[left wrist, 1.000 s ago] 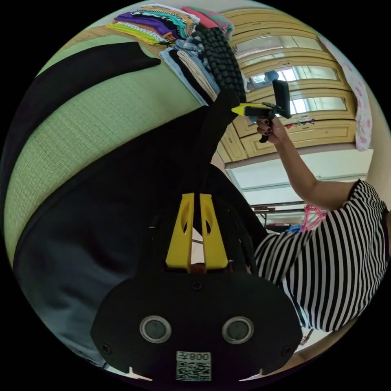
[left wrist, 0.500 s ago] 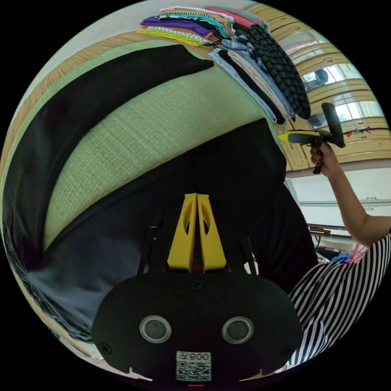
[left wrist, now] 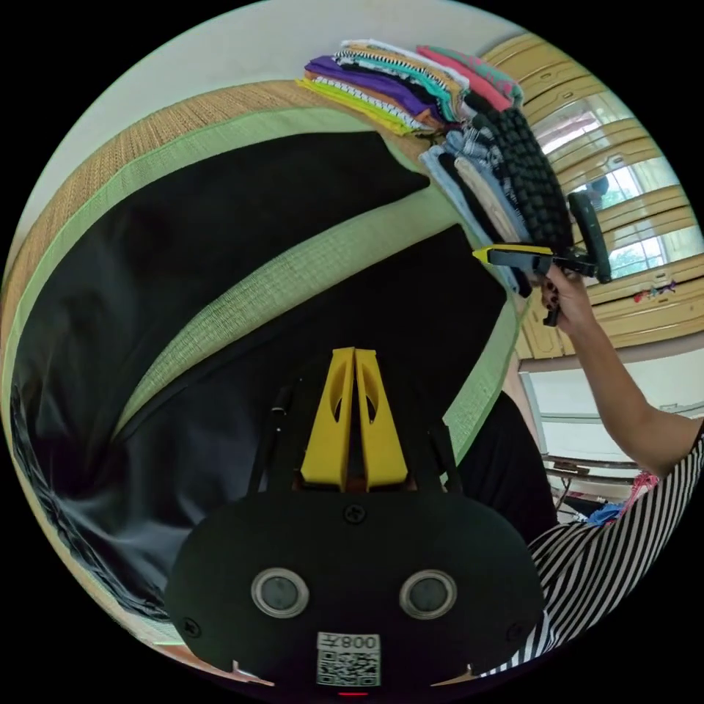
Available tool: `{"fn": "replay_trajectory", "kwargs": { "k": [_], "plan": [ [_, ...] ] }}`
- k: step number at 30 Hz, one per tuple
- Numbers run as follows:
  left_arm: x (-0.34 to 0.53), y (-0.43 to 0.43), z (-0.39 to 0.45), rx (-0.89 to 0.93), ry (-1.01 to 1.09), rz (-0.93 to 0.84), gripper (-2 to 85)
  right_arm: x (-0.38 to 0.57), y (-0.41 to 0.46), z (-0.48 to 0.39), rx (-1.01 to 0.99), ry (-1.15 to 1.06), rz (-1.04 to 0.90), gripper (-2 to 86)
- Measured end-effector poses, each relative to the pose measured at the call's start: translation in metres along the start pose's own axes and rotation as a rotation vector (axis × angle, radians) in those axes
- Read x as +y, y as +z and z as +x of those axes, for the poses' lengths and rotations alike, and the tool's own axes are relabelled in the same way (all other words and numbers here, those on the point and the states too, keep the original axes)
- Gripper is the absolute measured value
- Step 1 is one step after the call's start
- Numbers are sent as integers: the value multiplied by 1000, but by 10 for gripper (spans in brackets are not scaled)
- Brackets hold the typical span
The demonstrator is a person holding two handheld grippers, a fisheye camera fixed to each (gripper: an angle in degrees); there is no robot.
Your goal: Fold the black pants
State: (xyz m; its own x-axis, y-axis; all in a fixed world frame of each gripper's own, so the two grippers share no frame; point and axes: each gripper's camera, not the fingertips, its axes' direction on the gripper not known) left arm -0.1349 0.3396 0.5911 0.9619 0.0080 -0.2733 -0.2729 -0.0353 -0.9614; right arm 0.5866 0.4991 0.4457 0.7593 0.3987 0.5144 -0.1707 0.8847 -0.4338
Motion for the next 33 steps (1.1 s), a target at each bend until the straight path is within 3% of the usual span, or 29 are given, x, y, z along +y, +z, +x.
{"fn": "replay_trajectory", "kwargs": {
  "k": [4,11,14,23,27,33],
  "plan": [
    [0,-17,-18,-103,-87,48,1,-29,-8,-6,-51,8,101,0],
    [-4,-38,-68,-323,-319,62,0,-123,35,-30,31,-11,64,1],
    [2,-38,-76,-279,-365,80,0,-135,70,-34,92,-18,-28,1],
    [17,-50,-52,-138,-294,124,0,-104,74,-21,118,1,16,1],
    [49,-95,-60,-207,-369,253,0,-102,63,-27,144,33,75,1],
    [126,-144,-104,-439,-709,289,0,-81,63,-117,-169,-191,137,1]
  ]
}}
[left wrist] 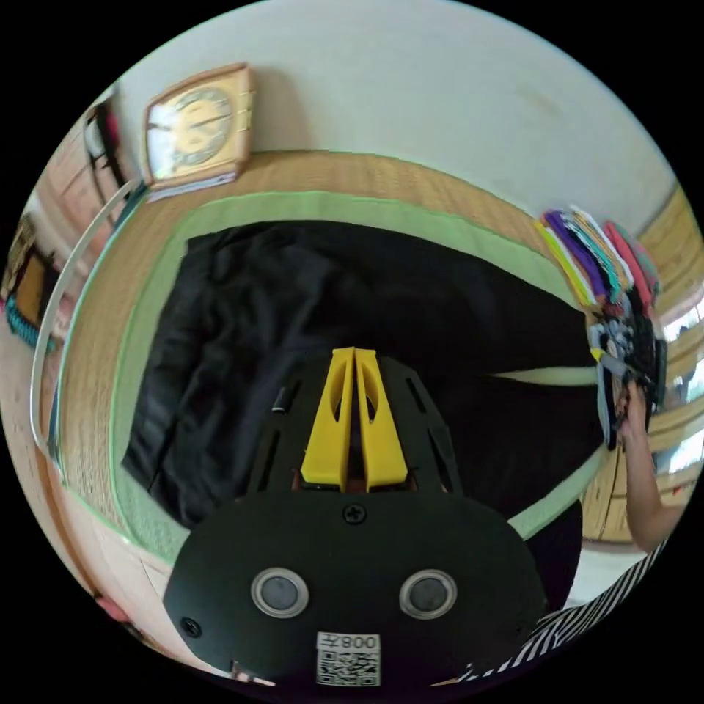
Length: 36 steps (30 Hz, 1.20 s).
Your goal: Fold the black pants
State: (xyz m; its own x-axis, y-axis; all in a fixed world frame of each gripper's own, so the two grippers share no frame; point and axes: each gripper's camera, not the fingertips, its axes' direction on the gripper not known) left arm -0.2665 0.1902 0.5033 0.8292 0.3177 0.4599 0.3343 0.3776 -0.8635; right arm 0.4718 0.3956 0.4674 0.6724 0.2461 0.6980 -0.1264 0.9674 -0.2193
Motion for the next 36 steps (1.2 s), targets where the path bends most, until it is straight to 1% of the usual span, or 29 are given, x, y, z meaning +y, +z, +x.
{"fn": "replay_trajectory", "kwargs": {
  "k": [1,3,4,5,7,9,12,14,16,17,19,21,22,24,28,30,31,32,36],
  "plan": [
    [1,0,-8,-33,-29,-6,0,1,7,-14,-24,-33,-17,1],
    [7,10,-30,-165,-107,-117,0,9,40,-72,-92,-160,-104,1],
    [9,13,-34,-172,-109,-153,0,12,49,-85,-99,-193,-131,1],
    [16,12,-37,-142,-94,-126,0,19,66,-107,-87,-244,-184,1],
    [22,9,-37,-128,-104,-151,0,33,89,-132,-30,-318,-261,1],
    [31,6,-29,-171,-52,-159,0,53,93,-148,67,-365,-220,1],
    [31,3,-24,-164,-30,-187,0,67,94,-155,97,-397,-230,1],
    [28,0,-22,-145,-37,-176,0,72,94,-156,91,-423,-245,1],
    [22,-8,-15,-131,-35,-106,0,69,93,-150,51,-405,-265,1],
    [17,-13,-8,-93,-28,-60,0,63,91,-143,30,-386,-273,1],
    [7,-17,9,0,16,0,0,52,84,-129,46,-329,-214,1],
    [-7,-14,43,102,130,25,1,35,79,-110,42,-253,-178,1],
    [-11,-11,52,121,162,22,1,32,79,-106,40,-238,-171,1],
    [-24,3,90,181,290,-3,1,28,76,-92,54,-183,-157,1],
    [-40,30,142,166,435,-44,1,42,72,-75,41,-107,-152,1],
    [-51,54,164,80,477,-127,1,61,73,-69,27,-79,-171,1],
    [-53,61,168,43,486,-148,1,65,72,-68,24,-76,-166,1],
    [-54,64,172,45,495,-99,1,72,71,-65,12,-58,-155,1],
    [-68,73,185,57,507,-152,1,75,68,-54,-31,-27,-134,1]
  ]
}}
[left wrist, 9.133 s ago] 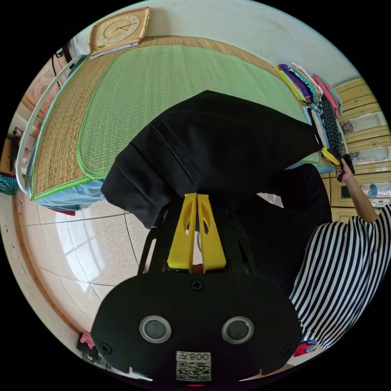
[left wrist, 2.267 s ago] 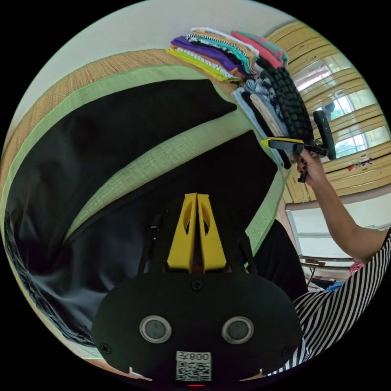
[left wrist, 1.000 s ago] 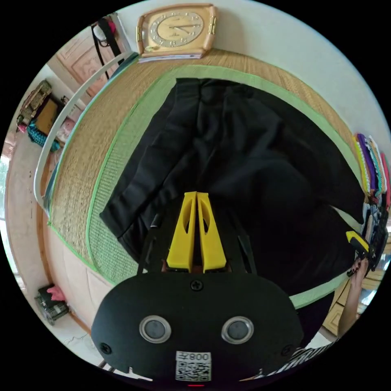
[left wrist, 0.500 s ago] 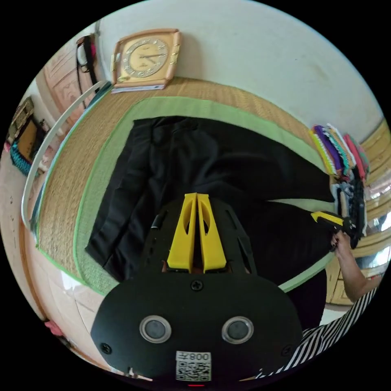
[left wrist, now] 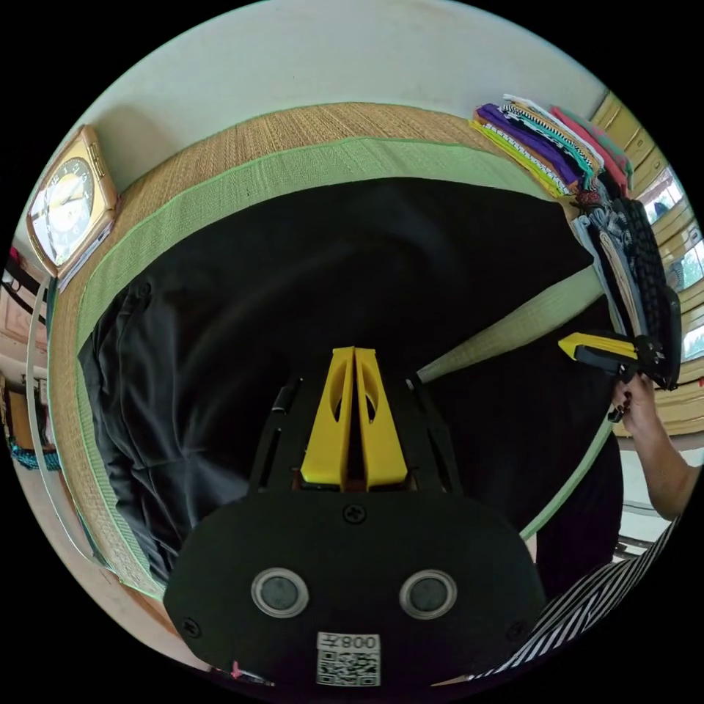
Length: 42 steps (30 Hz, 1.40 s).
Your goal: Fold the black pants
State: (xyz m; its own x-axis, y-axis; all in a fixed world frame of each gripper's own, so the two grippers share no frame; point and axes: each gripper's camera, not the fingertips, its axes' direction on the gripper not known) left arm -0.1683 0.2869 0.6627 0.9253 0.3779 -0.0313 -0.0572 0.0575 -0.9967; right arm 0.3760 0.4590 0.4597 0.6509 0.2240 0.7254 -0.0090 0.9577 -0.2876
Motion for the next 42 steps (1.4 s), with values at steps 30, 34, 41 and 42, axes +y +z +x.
{"fn": "replay_trajectory", "kwargs": {
  "k": [30,34,41,42],
  "plan": [
    [-324,104,283,280,617,-4,79,39,-101,188,240,422,260,70],
    [-336,114,296,234,647,-28,37,42,-103,184,233,388,261,58],
    [-332,99,303,251,664,102,19,66,-143,158,173,284,393,19],
    [-335,110,309,202,661,52,20,64,-132,163,200,302,364,16]
  ]
}}
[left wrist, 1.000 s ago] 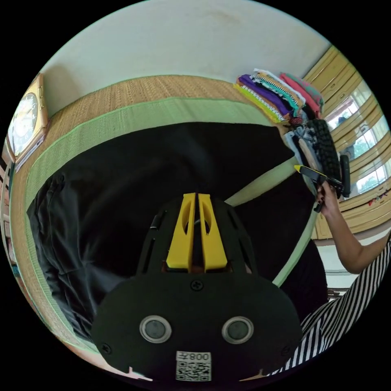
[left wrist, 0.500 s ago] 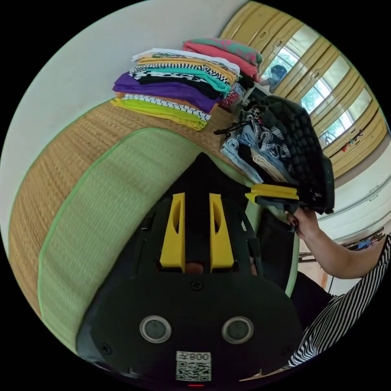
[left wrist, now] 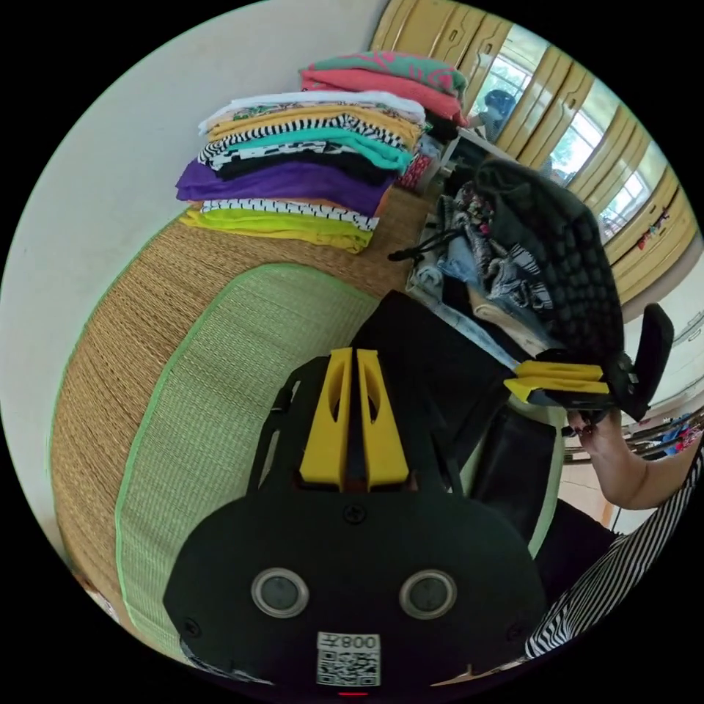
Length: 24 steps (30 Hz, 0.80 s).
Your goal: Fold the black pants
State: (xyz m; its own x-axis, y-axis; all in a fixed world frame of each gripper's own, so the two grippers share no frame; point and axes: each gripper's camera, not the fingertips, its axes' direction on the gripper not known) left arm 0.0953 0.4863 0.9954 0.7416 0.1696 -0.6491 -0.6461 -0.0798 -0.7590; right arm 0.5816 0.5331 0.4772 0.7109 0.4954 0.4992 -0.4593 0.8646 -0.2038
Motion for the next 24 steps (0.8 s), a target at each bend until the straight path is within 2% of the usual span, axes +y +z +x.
{"fn": "replay_trajectory", "kwargs": {
  "k": [2,7,9,11,15,17,24],
  "plan": [
    [-3,8,0,-14,-29,-23,23,0,18,6,59,51,-92,12],
    [18,-11,19,280,46,149,57,30,-3,-9,119,11,-69,27],
    [39,-5,42,410,124,86,75,62,-11,-19,157,-12,-97,64],
    [55,4,59,450,162,17,84,89,-12,-22,209,-4,-149,76],
    [82,24,86,338,208,-124,75,129,0,-14,176,81,-250,80],
    [89,21,88,273,189,-104,55,133,6,-13,168,98,-238,79],
    [99,-4,88,233,173,-68,21,119,17,-12,150,80,-222,65]
  ]
}}
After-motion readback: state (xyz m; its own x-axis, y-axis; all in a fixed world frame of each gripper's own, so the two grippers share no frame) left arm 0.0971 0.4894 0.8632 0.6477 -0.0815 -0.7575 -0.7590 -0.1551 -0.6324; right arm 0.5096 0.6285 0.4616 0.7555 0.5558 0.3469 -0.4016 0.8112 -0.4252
